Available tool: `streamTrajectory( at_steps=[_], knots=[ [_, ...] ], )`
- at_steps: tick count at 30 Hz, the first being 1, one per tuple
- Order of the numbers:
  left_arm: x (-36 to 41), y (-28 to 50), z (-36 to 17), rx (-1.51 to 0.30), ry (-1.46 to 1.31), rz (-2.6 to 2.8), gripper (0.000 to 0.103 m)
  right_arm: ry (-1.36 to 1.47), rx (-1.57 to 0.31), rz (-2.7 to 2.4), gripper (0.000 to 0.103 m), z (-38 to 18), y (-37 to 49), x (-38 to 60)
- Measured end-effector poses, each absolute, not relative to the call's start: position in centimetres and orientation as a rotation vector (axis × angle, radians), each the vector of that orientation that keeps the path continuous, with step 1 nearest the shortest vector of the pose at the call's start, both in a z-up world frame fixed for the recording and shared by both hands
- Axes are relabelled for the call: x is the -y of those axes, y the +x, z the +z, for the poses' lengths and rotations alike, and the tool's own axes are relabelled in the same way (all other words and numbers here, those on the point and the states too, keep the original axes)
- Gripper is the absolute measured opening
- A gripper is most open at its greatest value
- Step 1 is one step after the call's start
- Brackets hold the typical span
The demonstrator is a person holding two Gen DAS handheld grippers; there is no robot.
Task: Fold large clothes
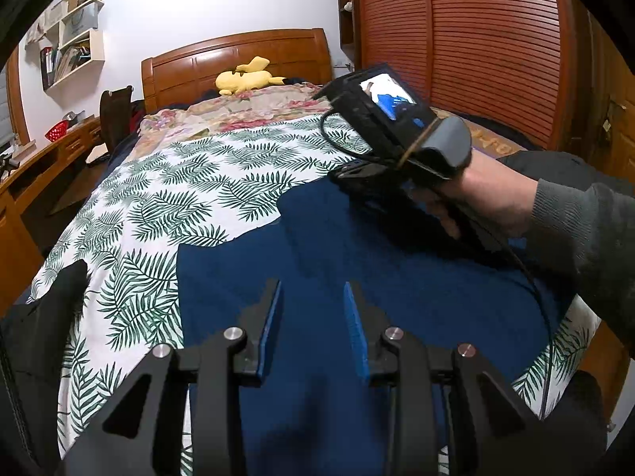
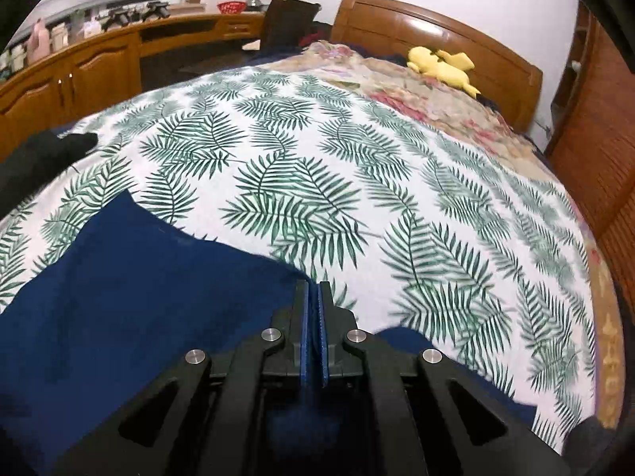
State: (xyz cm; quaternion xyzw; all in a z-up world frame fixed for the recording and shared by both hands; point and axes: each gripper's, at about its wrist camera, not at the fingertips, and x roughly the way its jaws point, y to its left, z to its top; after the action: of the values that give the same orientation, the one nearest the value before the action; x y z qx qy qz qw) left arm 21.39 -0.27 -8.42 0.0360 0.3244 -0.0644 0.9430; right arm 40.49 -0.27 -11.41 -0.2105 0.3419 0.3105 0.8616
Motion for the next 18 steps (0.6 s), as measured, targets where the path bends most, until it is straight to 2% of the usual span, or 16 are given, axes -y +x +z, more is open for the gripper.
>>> streamTrajectory(
  at_steps=[1, 3, 4, 5, 12, 18],
  knots=[
    [0.3, 21.4, -8.5, -0.663, 0.073, -0.131, 0.030, -0.449, -0.721, 0.635, 0.002, -11.5, 40.8, 0.0],
    [0.4, 21.5, -8.5, -0.665, 0.071, -0.130, 0.030, -0.426, -0.728, 0.598, 0.020, -11.2, 41.3, 0.4],
    [0.4, 21.5, -8.5, -0.665, 0.071, -0.131, 0.030, -0.400, -0.747, 0.590, 0.049, -10.9, 41.8, 0.9],
    [0.4, 21.5, -8.5, -0.665, 0.071, -0.132, 0.030, -0.382, -0.753, 0.587, 0.067, -10.7, 42.1, 1.4],
    [0.5, 21.3, -8.5, -0.665, 0.072, -0.143, 0.030, -0.341, -0.760, 0.472, 0.068, -9.2, 43.5, 10.4],
    [1.1, 21.5, -8.7, -0.670, 0.082, -0.157, 0.030, -0.313, -0.888, 0.310, 0.068, -11.7, 46.1, 18.7]
  ],
)
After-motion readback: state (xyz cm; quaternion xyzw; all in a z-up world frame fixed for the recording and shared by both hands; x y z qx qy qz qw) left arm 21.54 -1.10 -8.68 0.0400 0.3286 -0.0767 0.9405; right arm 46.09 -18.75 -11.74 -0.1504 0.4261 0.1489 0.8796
